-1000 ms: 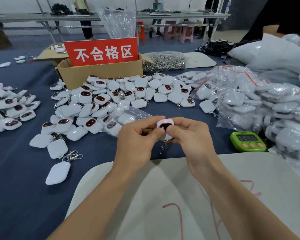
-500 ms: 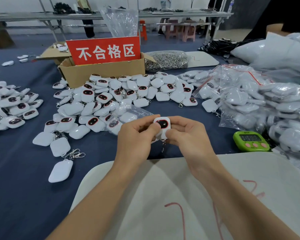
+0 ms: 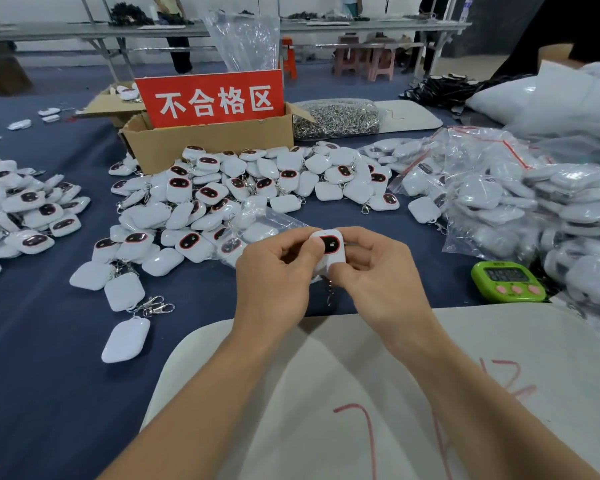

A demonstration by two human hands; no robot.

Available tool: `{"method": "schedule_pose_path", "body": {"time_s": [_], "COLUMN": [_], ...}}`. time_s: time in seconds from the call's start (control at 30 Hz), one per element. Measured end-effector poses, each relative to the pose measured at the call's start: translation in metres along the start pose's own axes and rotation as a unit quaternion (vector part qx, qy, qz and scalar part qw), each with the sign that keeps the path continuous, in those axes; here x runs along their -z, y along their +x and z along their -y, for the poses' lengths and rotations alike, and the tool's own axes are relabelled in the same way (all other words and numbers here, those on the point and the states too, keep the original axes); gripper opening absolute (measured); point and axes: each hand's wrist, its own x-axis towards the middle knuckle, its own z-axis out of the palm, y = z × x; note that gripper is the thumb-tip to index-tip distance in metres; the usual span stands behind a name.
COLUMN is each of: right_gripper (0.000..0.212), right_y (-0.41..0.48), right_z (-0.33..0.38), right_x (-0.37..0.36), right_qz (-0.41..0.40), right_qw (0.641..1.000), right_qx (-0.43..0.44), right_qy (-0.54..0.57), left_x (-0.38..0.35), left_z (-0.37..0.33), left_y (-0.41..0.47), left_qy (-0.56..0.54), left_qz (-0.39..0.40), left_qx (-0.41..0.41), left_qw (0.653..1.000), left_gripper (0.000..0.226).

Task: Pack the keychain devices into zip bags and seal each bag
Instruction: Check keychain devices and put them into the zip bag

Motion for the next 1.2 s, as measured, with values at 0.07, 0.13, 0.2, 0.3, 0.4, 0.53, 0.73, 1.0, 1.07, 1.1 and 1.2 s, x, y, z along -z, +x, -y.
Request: {"method": "schedule_pose_path", "body": {"time_s": [0.07,0.13,0.2,0.3,0.4,0.53,0.73,1.0,1.07,1.1,1.2], "right_gripper": [0.031,0.032,0.028,0.017,0.023,0.024,0.018,0.026,0.032,0.037,0.043], "right_y": [-0.001,-0.002,-0.002,-0.001,0.000,0.001,0.001,0.008,0.008,0.008,0.007], "right_z": [0.000,0.001,0.002,0.003,0.003,0.002,0.001,-0.004,-0.003,-0.003,-0.004], "right_x": [-0.001,-0.001,0.000,0.000,0.000,0.001,0.002,0.009,0.013,0.014,0.014], "right_qz": [0.002,0.001,0.005,0.014,0.012,0.015,0.012,-0.124,-0.138,-0.143,-0.146], "right_qw": [0.999,0.999,1.000,1.000,0.998,0.998,0.999,0.992,0.990,0.989,0.988], "right_qx": [0.008,0.000,-0.011,-0.026,-0.051,-0.052,-0.032,0.012,0.021,0.025,0.038], "right_qy": [-0.032,-0.037,-0.027,0.007,0.025,0.028,0.008,-0.024,-0.019,-0.022,-0.031], "left_x": [0.000,0.001,0.001,0.001,0.001,0.001,0.000,0.001,0.001,0.001,0.000], "left_z": [0.001,0.002,0.003,0.004,0.002,0.000,-0.002,0.000,0.003,0.003,0.001], "left_y": [0.000,0.001,0.002,0.004,0.004,0.003,0.001,-0.003,-0.004,-0.004,-0.008], "left_qy": [-0.015,-0.026,-0.039,-0.052,-0.049,-0.058,-0.045,0.082,0.110,0.117,0.133], "left_qz": [0.004,0.010,0.014,0.021,0.036,0.041,0.031,-0.039,-0.070,-0.068,-0.036], "left_qx": [0.007,0.009,0.009,0.009,-0.005,-0.002,-0.002,-0.030,-0.037,-0.041,-0.085], "left_qw": [1.000,1.000,0.999,0.998,0.998,0.997,0.999,0.995,0.991,0.990,0.987], "left_gripper": [0.010,0.012,0.016,0.018,0.013,0.014,0.010,0.015,0.025,0.030,0.042]}}
